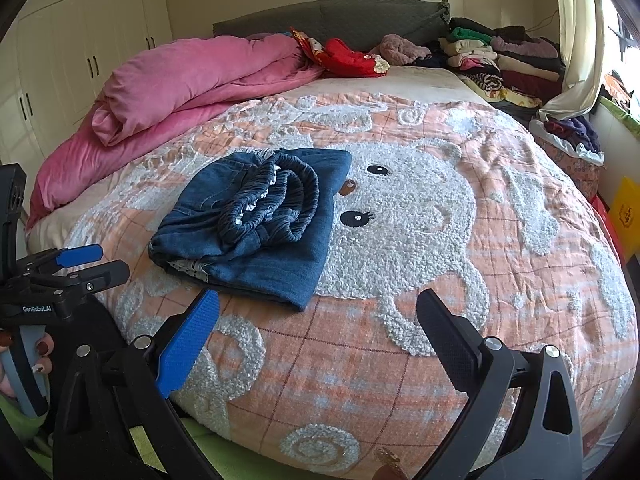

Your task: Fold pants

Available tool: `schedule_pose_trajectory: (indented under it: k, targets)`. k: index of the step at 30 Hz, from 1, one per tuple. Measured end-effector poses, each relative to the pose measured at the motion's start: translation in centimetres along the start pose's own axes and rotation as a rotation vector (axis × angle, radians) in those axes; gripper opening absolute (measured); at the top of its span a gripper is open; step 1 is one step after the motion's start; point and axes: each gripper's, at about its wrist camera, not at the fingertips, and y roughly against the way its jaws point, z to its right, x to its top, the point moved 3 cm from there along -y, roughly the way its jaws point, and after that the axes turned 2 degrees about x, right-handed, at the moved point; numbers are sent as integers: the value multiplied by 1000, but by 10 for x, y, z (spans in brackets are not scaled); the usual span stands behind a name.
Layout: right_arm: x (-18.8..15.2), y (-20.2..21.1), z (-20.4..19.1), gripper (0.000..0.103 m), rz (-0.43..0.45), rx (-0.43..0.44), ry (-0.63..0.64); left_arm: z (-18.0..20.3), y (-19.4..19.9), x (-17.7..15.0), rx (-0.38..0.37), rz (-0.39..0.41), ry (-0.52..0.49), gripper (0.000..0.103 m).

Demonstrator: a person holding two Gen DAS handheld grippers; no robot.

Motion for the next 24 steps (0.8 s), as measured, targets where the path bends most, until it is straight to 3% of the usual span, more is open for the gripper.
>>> schedule_pose_trajectory:
  k: [24]
  targets:
    - [1, -2, 0, 98, -6, -9, 2, 0, 1, 0, 5, 2, -2, 93]
